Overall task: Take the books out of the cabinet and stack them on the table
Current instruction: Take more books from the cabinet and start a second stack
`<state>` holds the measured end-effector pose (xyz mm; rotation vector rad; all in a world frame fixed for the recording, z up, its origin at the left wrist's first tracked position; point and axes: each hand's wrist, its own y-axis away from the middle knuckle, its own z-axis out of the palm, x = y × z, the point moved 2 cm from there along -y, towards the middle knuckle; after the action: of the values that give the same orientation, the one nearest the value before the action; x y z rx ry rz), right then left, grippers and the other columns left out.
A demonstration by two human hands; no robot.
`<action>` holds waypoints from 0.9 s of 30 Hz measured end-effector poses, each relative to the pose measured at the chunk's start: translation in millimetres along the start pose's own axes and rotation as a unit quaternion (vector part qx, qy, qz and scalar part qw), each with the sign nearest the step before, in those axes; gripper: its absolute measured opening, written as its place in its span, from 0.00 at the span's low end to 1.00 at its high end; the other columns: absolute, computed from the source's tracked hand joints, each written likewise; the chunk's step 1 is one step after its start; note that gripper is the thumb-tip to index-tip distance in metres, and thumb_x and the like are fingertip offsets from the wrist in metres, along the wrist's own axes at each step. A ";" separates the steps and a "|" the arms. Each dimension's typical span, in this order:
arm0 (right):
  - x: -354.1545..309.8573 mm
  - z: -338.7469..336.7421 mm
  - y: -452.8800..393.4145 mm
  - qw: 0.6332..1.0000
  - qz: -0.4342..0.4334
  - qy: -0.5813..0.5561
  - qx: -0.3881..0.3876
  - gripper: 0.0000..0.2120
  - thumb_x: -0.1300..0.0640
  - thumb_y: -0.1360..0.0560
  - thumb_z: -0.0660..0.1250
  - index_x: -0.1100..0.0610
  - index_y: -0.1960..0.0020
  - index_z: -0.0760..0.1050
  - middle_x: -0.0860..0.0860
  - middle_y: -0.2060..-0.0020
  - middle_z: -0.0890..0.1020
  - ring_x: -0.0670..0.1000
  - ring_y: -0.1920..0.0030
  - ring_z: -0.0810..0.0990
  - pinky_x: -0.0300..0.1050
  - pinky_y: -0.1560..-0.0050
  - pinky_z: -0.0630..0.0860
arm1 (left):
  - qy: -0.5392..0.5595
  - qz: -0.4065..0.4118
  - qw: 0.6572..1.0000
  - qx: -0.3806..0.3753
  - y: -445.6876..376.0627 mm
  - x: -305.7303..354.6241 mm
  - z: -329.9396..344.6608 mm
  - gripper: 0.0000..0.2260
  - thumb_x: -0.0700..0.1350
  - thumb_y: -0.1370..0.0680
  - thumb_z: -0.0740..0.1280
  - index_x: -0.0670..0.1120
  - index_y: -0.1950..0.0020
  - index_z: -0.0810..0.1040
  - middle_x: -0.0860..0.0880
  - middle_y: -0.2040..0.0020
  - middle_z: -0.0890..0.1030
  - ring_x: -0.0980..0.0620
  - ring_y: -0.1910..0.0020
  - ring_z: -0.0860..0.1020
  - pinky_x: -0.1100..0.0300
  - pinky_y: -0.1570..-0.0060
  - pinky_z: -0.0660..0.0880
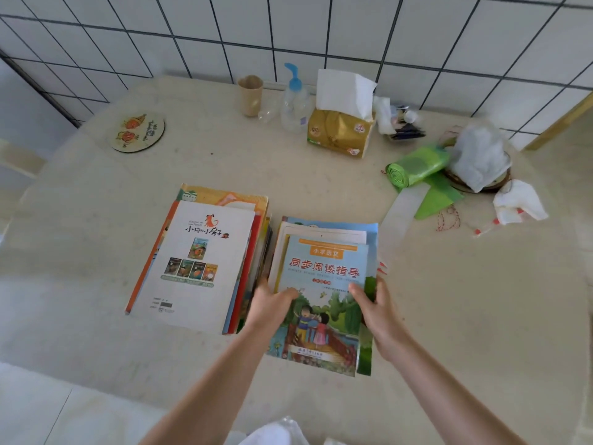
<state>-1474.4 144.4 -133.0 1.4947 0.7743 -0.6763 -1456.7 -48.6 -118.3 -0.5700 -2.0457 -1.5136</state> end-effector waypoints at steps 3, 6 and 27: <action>-3.2 3.9 -8.5 1.000 -0.009 0.020 -0.021 0.12 0.53 0.22 0.65 0.44 0.41 0.68 0.45 0.46 0.80 0.44 0.49 0.81 0.48 0.52 0.81 | -0.030 -0.001 0.999 0.022 -5.7 -0.5 2.7 0.15 0.42 0.23 0.67 0.47 0.39 0.67 0.52 0.51 0.78 0.55 0.58 0.77 0.63 0.66 0.71; -1.5 7.3 -15.3 0.999 0.006 0.037 -0.022 0.11 0.52 0.22 0.65 0.45 0.40 0.70 0.46 0.46 0.81 0.46 0.49 0.82 0.53 0.49 0.82 | -0.061 0.000 0.998 0.034 -6.8 -4.9 5.3 0.16 0.42 0.22 0.66 0.48 0.37 0.65 0.49 0.44 0.79 0.53 0.55 0.80 0.61 0.66 0.76; 11.4 2.3 27.7 0.961 -0.011 0.275 -0.024 0.30 0.60 0.25 0.65 0.53 0.26 0.57 0.51 0.33 0.72 0.52 0.36 0.72 0.47 0.39 0.70 | -0.255 0.153 0.953 0.062 8.2 -34.5 11.4 0.41 0.49 0.22 0.66 0.57 0.23 0.37 0.52 0.21 0.52 0.49 0.23 0.56 0.43 0.33 0.70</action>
<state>-1445.3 142.6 -125.5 1.6498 1.2192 -0.2460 -1426.9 -36.2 -136.8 -1.2683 -2.2624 -1.1243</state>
